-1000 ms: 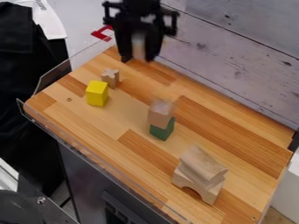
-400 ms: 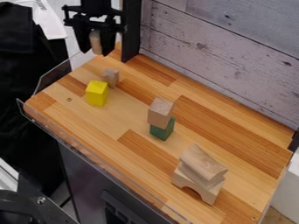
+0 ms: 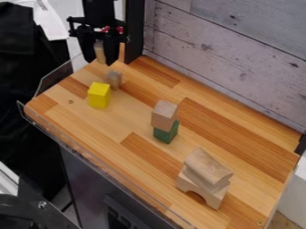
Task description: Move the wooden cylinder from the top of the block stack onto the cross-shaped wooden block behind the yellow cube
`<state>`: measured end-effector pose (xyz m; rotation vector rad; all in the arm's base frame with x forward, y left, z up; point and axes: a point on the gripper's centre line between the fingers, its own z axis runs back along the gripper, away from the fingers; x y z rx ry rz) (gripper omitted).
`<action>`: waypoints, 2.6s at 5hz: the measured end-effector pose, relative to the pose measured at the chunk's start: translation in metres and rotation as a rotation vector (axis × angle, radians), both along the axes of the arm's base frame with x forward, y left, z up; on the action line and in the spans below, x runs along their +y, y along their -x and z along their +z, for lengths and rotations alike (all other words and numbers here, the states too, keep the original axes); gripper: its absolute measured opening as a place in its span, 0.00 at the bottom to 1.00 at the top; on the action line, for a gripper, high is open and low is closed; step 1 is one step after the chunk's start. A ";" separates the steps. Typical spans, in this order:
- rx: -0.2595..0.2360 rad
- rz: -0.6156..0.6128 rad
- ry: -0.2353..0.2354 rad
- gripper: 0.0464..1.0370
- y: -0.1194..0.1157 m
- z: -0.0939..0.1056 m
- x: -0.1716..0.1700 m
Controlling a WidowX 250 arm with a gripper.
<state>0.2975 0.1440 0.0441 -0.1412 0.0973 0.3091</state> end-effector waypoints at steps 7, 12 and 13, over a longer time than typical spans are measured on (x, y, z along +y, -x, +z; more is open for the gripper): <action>0.085 0.022 0.001 0.87 -0.008 -0.031 -0.008; 0.003 -0.124 -0.097 0.96 0.041 0.068 -0.056; 0.082 -0.165 -0.021 0.96 0.052 0.077 -0.077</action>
